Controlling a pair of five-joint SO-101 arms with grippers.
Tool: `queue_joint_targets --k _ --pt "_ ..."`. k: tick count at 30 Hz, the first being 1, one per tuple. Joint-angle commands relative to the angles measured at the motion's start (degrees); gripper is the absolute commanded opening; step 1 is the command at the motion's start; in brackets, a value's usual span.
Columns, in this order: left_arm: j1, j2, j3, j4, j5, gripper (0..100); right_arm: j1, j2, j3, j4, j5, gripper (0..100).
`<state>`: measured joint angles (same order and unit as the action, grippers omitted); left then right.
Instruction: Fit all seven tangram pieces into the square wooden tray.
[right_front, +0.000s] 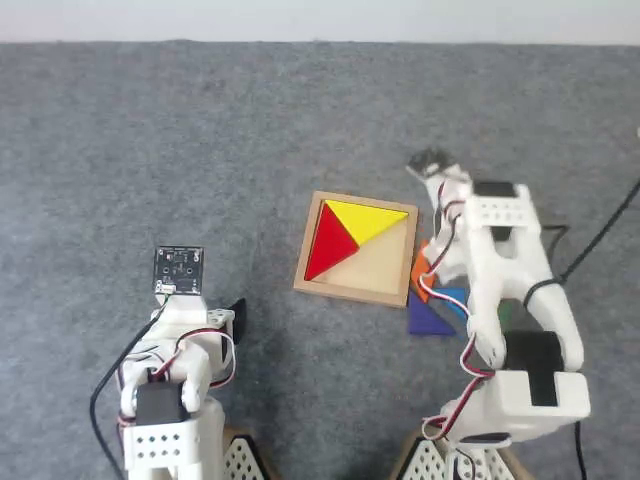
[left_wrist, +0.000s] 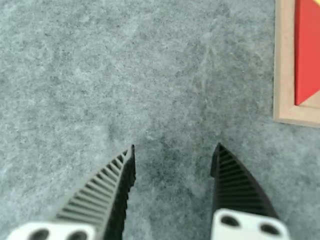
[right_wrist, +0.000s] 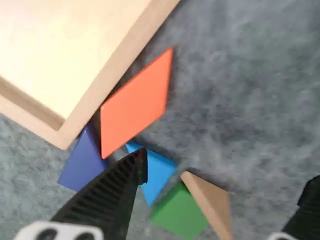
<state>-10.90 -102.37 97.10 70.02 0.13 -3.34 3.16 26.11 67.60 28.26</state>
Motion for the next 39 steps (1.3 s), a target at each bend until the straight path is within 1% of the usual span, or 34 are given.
queue_joint_targets --k 1,4,8,16,29,35,39 --pt "-0.26 -0.62 -0.66 -1.23 0.62 24 -1.98 -3.74 0.53 -1.63 -2.02 45.7" --pt "-0.26 -0.62 -0.66 -1.23 0.62 24 -4.79 -3.56 0.62 -1.54 -2.9 45.7" --pt "-0.26 -0.62 -0.66 -1.23 0.62 24 -6.99 -4.18 0.7 -2.15 -9.05 45.7" --pt "-0.26 -0.62 -0.66 -1.23 0.62 24 -7.08 0.04 2.2 -6.81 -13.89 45.7" --pt "-0.26 -0.62 -0.66 -1.23 0.62 24 -7.52 6.29 2.11 -6.73 -14.42 45.6" --pt "-0.26 -0.62 -0.66 -1.23 0.62 24 -11.74 6.99 2.37 -2.33 -14.51 45.6" --pt "-0.26 -0.62 -0.66 -1.23 0.62 24 -11.38 6.99 2.46 -2.07 -16.26 45.6"
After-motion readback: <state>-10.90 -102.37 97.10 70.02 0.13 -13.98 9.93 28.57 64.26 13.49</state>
